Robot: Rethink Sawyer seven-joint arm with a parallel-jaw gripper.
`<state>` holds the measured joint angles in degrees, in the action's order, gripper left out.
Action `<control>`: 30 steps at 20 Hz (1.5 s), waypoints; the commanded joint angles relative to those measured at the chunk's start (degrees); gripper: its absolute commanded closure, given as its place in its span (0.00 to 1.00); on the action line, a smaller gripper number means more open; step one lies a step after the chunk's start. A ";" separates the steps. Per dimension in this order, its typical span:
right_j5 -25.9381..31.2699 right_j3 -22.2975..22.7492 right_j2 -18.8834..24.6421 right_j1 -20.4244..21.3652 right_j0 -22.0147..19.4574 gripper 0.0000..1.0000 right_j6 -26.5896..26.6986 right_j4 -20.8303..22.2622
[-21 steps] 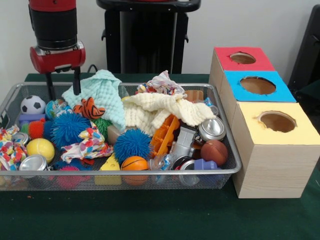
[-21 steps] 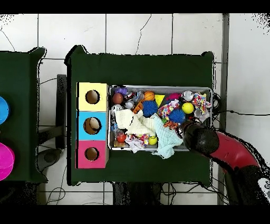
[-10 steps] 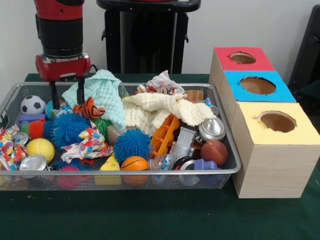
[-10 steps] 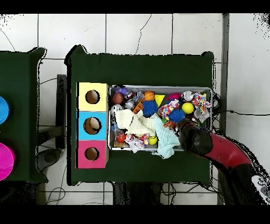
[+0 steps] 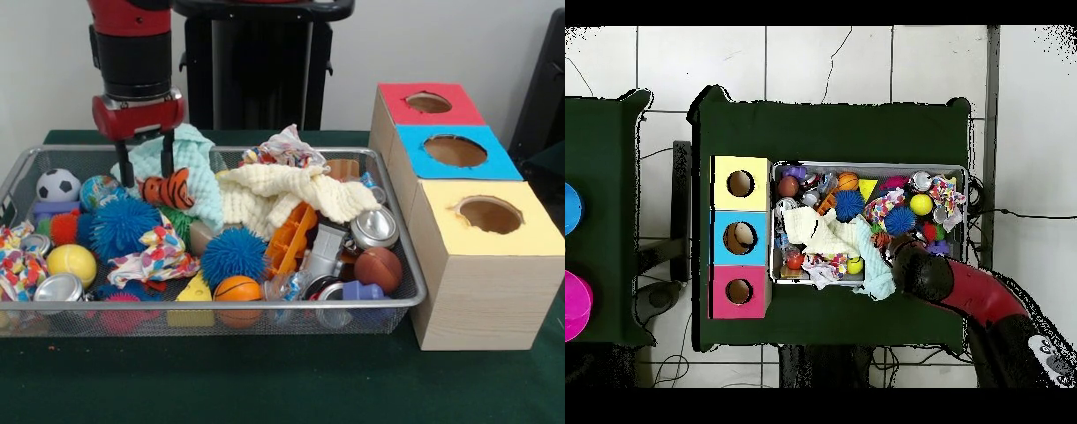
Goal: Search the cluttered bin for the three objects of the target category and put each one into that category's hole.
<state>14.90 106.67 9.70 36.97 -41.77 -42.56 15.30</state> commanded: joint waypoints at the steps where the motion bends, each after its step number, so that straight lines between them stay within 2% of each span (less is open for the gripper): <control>1: 0.65 5.23 0.80 1.71 -0.27 0.00 -11.47 0.37; 16: -5.09 -2.13 0.60 -7.42 2.50 0.00 -11.68 0.89; 19: -5.78 -1.39 1.12 -7.54 1.26 0.00 -11.18 1.14; 30: -1.00 -4.14 0.10 -7.86 1.40 0.00 -11.53 -1.90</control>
<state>12.11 108.03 9.10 31.89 -40.48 -42.56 15.25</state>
